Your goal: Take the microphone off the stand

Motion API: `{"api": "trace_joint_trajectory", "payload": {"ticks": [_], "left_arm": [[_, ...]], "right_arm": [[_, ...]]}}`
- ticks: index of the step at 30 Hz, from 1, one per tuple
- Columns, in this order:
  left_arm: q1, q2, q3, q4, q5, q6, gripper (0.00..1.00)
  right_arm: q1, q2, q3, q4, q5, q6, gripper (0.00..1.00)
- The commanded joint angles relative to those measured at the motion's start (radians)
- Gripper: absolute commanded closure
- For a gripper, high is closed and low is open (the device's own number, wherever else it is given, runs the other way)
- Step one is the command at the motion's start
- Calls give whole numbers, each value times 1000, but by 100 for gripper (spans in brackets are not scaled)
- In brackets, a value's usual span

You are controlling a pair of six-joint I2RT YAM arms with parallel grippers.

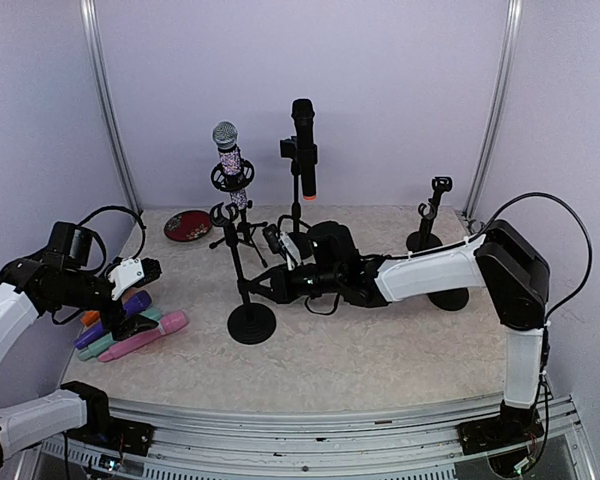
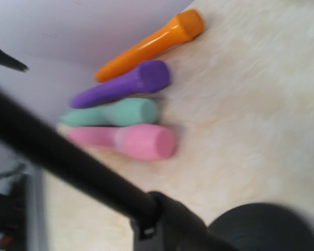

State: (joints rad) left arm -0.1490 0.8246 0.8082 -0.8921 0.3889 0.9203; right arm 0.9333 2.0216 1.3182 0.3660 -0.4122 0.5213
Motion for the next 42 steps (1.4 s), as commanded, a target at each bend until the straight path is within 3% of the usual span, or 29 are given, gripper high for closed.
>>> {"api": "trace_joint_trajectory", "payload": {"ticks": [1, 14, 23, 31, 34, 35, 38, 40, 42], "left_arm": [[8, -1, -4, -8, 13, 5, 1], [11, -4, -3, -16, 13, 11, 1], [11, 2, 3, -17, 16, 5, 1], [13, 4, 9, -19, 20, 4, 1], [13, 2, 10, -21, 18, 4, 1], [13, 1, 9, -22, 19, 4, 1], [15, -2, 6, -21, 19, 5, 1], [17, -5, 5, -23, 22, 6, 1], [17, -8, 4, -26, 23, 7, 1]], "right_arm": [[87, -36, 5, -164, 306, -317, 100], [159, -79, -151, -29, 700, -595, 100], [250, -37, -145, 101, 956, -920, 100], [307, 15, -107, 213, 1068, -1146, 100], [308, 0, -112, 228, 1077, -1130, 85], [308, -14, -119, 226, 1071, -1112, 77], [308, -64, -145, 202, 1027, -1032, 38], [306, -108, -152, 171, 993, -980, 21], [305, -145, -158, 145, 953, -938, 10]]}}
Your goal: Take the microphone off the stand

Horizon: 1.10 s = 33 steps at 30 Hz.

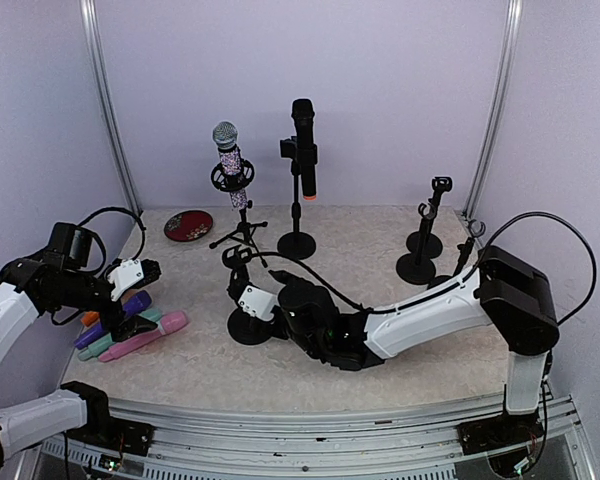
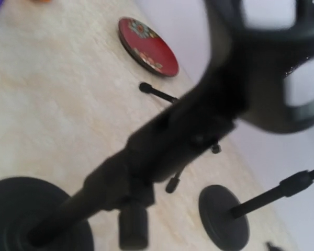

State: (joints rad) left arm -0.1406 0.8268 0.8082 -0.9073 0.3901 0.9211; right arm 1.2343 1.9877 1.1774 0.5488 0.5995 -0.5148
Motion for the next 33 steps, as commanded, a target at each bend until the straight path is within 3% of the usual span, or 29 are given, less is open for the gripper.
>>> {"api": "trace_joint_trajectory", "payload": {"ticks": [1, 6, 13, 24, 33], "left_arm": [[11, -11, 4, -11, 23, 8, 1], [12, -12, 6, -13, 27, 6, 1], [13, -11, 13, -16, 34, -1, 1], [16, -15, 4, -15, 34, 6, 1], [17, -20, 7, -22, 32, 4, 1]], "right_arm": [[3, -130, -21, -49, -79, 117, 5], [-26, -208, 10, -149, -213, 259, 2], [-134, -207, 157, -375, -562, 651, 4], [-253, -168, -9, -164, -1000, 1161, 27], [-318, -11, 33, 45, -1251, 1543, 32]]}}
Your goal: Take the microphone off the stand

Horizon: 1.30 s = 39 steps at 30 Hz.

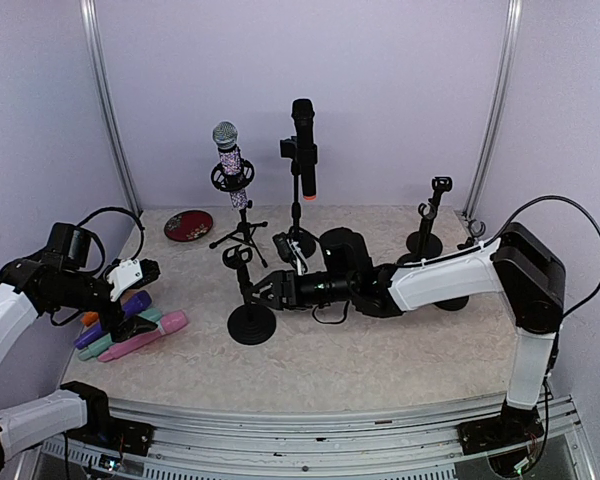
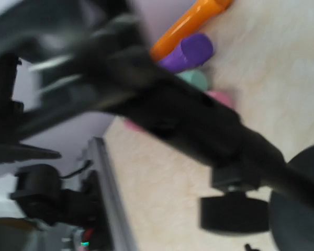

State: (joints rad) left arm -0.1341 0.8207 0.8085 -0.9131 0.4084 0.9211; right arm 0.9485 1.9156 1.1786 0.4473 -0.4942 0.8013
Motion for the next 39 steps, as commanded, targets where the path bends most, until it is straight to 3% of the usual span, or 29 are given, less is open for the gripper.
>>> {"api": "trace_joint_trajectory", "payload": {"ticks": [1, 5, 14, 22, 27, 33, 39], "left_arm": [[9, -15, 7, -18, 12, 5, 1], [9, -15, 5, -15, 10, 8, 1], [9, -6, 4, -12, 8, 12, 1], [10, -6, 2, -9, 3, 16, 1], [10, 1, 3, -4, 6, 16, 1], [11, 5, 7, -2, 9, 12, 1], [10, 0, 3, -7, 7, 12, 1]], "right_arm": [[-39, 78, 32, 183, -175, 264, 33], [-55, 133, 39, 283, -205, 372, 36], [-65, 197, 100, 315, -195, 421, 44], [-75, 212, 113, 294, -192, 414, 59], [-80, 200, 76, 303, -177, 408, 77], [-81, 156, 106, 109, -121, 239, 100], [-66, 107, 162, -191, 49, -73, 100]]}}
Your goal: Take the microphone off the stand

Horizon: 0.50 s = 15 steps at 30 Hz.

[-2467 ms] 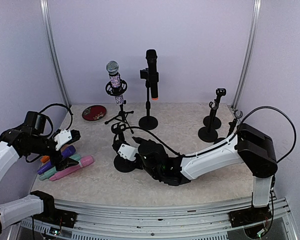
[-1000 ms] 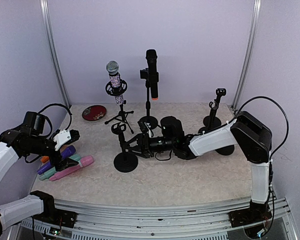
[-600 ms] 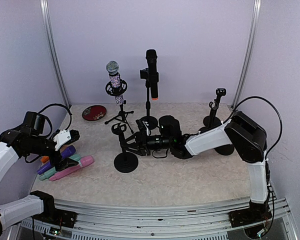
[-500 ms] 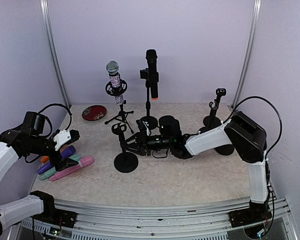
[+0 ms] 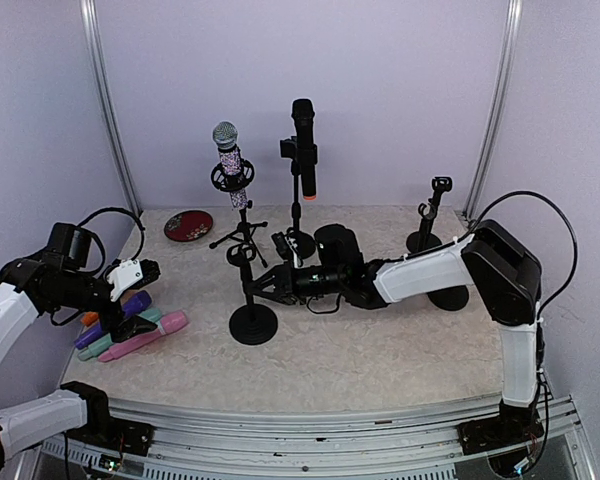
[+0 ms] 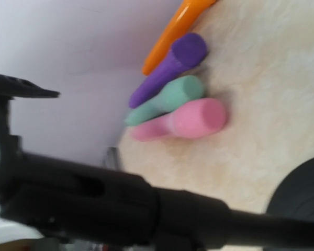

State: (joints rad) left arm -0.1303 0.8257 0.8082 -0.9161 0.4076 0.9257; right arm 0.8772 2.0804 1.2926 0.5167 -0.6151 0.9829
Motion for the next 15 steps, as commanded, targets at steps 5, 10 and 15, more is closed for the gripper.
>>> {"api": "trace_joint_trajectory", "payload": {"ticks": [5, 10, 15], "left_arm": [[7, -6, 2, -1, 8, 7, 1], [8, -2, 10, -3, 10, 2, 1], [9, -4, 13, -6, 13, 1, 1]], "right_arm": [[43, -93, 79, -400, 318, -457, 99], [83, -124, 81, -440, 431, -610, 89], [106, -182, 47, -395, 487, -688, 34]]}}
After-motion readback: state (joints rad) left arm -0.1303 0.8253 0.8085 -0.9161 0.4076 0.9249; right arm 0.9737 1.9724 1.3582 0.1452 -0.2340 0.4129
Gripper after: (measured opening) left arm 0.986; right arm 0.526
